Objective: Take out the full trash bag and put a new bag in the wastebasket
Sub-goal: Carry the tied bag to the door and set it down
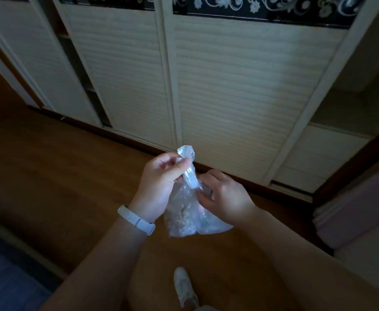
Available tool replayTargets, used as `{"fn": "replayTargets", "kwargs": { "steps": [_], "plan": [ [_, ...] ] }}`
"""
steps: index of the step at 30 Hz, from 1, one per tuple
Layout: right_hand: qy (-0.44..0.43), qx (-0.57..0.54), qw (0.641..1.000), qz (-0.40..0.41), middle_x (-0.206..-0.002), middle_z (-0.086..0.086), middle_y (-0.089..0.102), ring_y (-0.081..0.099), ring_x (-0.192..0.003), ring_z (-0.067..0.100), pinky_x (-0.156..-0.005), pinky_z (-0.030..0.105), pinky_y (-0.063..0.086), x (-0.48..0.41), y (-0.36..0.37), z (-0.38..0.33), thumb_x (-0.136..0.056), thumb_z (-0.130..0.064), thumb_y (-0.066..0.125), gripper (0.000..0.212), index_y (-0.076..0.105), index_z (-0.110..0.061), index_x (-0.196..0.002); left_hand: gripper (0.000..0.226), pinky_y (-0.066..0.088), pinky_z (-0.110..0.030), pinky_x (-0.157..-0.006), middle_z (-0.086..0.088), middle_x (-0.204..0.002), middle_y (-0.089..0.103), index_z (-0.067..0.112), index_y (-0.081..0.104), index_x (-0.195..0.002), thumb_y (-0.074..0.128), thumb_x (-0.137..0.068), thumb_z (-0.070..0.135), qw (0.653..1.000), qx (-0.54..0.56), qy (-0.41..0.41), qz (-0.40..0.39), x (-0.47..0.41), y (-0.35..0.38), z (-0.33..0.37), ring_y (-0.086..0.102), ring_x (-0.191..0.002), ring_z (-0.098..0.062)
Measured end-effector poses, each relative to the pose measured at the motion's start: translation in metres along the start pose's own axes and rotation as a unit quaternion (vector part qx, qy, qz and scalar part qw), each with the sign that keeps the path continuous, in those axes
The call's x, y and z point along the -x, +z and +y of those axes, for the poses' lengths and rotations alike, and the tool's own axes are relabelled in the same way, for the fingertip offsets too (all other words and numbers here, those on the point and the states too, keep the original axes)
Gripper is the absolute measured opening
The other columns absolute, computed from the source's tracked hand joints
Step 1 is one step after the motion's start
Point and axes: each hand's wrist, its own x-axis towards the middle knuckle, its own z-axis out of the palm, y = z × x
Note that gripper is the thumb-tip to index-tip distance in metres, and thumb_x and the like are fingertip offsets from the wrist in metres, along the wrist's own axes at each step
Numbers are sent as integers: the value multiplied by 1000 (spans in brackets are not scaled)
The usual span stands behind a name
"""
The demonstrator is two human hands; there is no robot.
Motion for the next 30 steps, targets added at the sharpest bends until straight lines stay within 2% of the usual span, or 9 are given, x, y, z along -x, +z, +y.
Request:
{"fn": "replayTargets", "kwargs": {
  "steps": [3, 8, 11, 13, 16, 21, 23, 26, 30],
  "plan": [
    [-16, 9, 1000, -10, -104, -6, 58, 60, -84, 19, -56, 26, 45, -60, 13, 1, -84, -37, 62, 30, 60, -26, -112, 37, 38, -47, -78, -18, -79, 50, 4, 66, -82, 81, -63, 31, 1000, 15, 3, 14, -52, -27, 12, 47, -79, -32],
    [-27, -14, 999, -13, -107, -3, 58, 61, -85, 25, -62, 41, 53, -149, 40, 0, -85, -36, 60, 31, 60, -22, -113, 17, 38, -44, -74, -15, -74, 49, 14, 65, -69, 78, -72, 24, 1000, -6, 7, 0, -125, -69, 38, 46, -75, -30],
    [-41, -26, 999, -4, -106, -5, 58, 61, -87, 22, -61, 39, 53, -190, 56, -2, -85, -39, 58, 32, 60, -23, -112, 13, 40, -46, -74, -17, -75, 52, 12, 67, -72, 74, -77, 21, 1000, 1, 6, -4, -158, -91, 48, 48, -75, -31],
    [-52, -44, 998, -4, -104, -5, 59, 61, -87, 20, -63, 38, 53, -219, 65, -2, -84, -36, 61, 30, 61, -22, -110, 21, 42, -49, -74, -22, -79, 54, 3, 66, -81, 74, -78, 23, 1000, -19, 16, 13, -180, -107, 53, 50, -77, -33],
    [-78, -48, 996, -9, -100, -6, 61, 60, -81, 16, -60, 27, 49, -264, 83, -1, -82, -35, 65, 30, 60, -25, -110, 28, 47, -48, -74, -30, -82, 57, -5, 63, -87, 71, -84, 22, 998, -50, 23, 38, -211, -130, 60, 55, -77, -33],
    [-102, -73, 990, -63, -99, -10, 58, 52, -81, 5, -63, 5, 25, -341, 127, 4, -85, -43, 56, 32, 56, -28, -114, 40, 48, -53, -80, -24, -87, 56, -11, 60, -92, 73, -83, 26, 996, -55, 31, 68, -264, -171, 68, 53, -82, -35],
    [-119, -85, 987, -74, -100, -9, 57, 54, -83, 7, -62, 9, 32, -378, 146, 9, -85, -43, 55, 33, 55, -27, -114, 46, 49, -46, -78, -21, -86, 57, -14, 59, -95, 72, -80, 28, 992, -78, 42, 95, -293, -188, 75, 54, -81, -31],
    [-145, -108, 979, -97, -102, -8, 55, 55, -86, 12, -65, 28, 47, -437, 170, 12, -87, -43, 56, 34, 56, -25, -115, 35, 48, -41, -76, -17, -84, 57, -12, 60, -93, 71, -84, 20, 984, -97, 44, 142, -337, -213, 85, 54, -79, -28],
    [-189, -135, 967, -110, -105, -9, 56, 57, -87, 12, -66, 24, 46, -514, 192, 8, -84, -48, 52, 35, 51, -29, -114, 23, 52, -34, -73, -9, -79, 62, 8, 69, -84, 75, -79, 29, 972, -118, 36, 198, -386, -244, 103, 58, -75, -22]
  ]
}}
